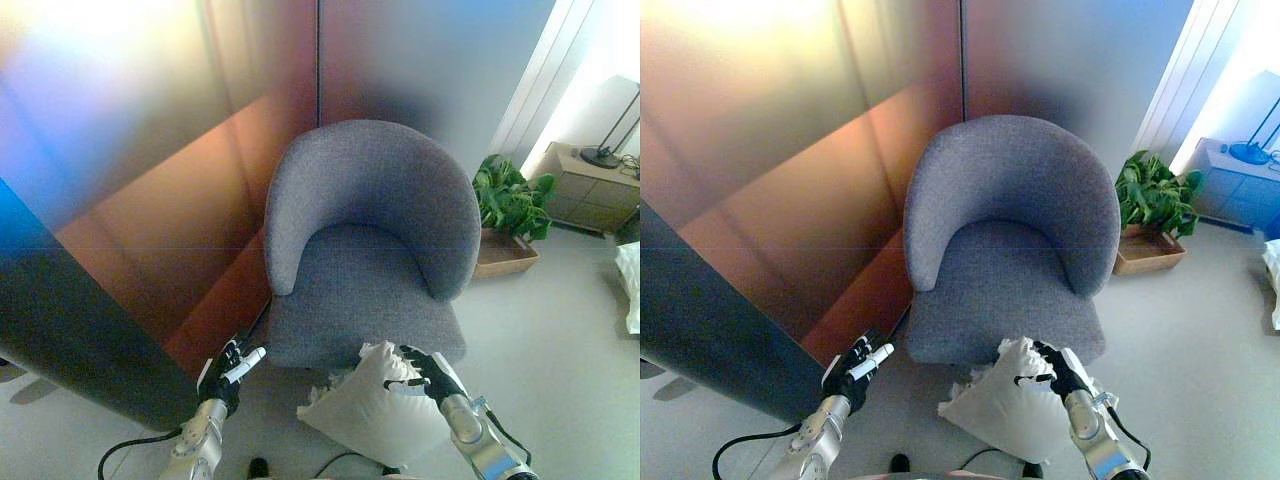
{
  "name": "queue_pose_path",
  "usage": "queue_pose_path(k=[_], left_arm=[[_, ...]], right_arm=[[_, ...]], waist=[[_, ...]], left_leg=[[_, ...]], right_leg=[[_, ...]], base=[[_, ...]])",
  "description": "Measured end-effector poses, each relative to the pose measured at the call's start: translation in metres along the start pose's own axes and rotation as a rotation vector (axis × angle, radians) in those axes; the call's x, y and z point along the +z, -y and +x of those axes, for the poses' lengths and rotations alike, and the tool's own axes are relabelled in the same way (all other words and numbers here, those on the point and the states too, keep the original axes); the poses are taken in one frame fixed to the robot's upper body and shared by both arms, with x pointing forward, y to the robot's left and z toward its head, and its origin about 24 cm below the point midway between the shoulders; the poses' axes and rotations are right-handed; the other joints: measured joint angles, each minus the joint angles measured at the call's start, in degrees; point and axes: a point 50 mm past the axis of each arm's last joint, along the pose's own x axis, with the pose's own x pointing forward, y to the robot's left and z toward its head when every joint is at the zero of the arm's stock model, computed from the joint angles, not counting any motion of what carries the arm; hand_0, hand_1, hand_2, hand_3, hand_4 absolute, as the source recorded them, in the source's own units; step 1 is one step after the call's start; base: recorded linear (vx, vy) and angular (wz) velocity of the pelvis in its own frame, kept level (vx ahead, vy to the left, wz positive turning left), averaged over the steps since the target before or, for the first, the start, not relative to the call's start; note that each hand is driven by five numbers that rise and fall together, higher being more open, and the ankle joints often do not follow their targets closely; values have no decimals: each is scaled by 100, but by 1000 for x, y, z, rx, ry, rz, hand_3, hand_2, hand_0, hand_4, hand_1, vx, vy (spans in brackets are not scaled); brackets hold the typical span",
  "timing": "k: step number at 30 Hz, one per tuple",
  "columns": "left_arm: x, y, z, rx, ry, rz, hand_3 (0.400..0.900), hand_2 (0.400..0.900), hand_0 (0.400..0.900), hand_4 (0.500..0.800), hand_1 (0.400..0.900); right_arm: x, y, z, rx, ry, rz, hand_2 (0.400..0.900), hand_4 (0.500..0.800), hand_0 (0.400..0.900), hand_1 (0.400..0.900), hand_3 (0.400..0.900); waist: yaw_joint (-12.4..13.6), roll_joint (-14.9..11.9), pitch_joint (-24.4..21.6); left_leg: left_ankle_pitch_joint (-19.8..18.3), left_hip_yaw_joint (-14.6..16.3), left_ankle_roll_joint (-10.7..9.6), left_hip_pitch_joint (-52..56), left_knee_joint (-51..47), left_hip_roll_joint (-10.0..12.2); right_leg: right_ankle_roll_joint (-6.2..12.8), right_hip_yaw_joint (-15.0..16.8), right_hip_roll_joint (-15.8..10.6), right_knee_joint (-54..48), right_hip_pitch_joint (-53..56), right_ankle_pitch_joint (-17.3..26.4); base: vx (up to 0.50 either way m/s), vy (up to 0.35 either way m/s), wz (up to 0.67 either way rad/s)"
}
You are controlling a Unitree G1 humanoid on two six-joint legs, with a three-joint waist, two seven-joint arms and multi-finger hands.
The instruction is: Pick up the pillow and put it on the sofa.
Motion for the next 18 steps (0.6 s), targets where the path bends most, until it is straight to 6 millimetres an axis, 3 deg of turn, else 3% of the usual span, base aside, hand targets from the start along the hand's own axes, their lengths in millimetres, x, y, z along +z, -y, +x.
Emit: queue_pose_path(k=[18], left_arm=[[0, 1, 0, -19, 0, -9, 900, 900, 900, 800, 900]], right_arm=[[-11, 3, 0, -7, -37, -90, 900, 800, 900, 900, 900]], waist=[[17, -1, -1]], left_leg=[[0, -41, 0, -5, 0, 0]], right_leg=[[0, -15, 1, 0, 7, 0]], base=[[5, 0, 0]])
